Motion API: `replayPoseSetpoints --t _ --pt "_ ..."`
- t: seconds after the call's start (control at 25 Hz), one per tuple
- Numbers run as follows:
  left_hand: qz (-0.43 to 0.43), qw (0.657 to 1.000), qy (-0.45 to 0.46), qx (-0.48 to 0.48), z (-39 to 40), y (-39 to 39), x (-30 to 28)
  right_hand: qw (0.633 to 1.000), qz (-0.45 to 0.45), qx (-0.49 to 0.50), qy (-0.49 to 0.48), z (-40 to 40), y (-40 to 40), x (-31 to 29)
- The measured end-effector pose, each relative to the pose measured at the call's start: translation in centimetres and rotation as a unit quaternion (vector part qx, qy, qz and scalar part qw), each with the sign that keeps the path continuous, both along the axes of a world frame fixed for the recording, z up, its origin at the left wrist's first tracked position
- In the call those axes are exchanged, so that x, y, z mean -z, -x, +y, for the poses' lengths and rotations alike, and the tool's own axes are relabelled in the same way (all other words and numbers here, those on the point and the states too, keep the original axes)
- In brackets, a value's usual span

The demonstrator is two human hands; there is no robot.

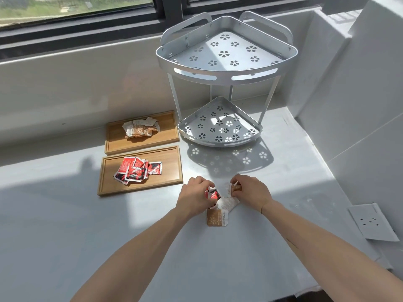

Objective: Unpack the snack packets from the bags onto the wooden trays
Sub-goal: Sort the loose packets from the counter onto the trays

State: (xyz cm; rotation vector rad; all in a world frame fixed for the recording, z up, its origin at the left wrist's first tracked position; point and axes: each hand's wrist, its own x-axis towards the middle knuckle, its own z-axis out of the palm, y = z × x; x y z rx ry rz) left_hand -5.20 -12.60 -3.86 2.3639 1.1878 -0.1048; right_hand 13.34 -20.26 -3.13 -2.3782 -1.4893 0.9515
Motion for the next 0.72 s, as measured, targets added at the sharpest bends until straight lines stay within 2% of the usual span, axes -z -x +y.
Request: replayPoseSetpoints --t 0.24,0.36,0.48,0.64,0.72 --pt "0.065 0.989 -0.070 0.117 -2.1 -3.8 0.6 0.998 -0.037 0.030 0.030 -3.6 -2.6 0.2" --pt "0.053 0.988 -0.082 0.116 -2.8 -5.0 1.0 0.998 -0.044 0.041 0.024 -4.9 -2.9 0.3" --pt "0.029 0.994 -0.033 0.096 -3.0 -5.9 -0.1 0.998 -0.047 0.049 0.018 -5.6 -3.0 0.4" --pt "-0.055 0.989 0.135 0.003 -2.5 -5.5 -2.1 0.997 -0.043 0.060 0.021 -5.8 -2.9 0.8" --pt "-0.085 0.980 0.178 -0.013 -2.4 -4.3 -2.6 0.997 -0.040 0.053 0.025 -5.6 -2.3 0.9"
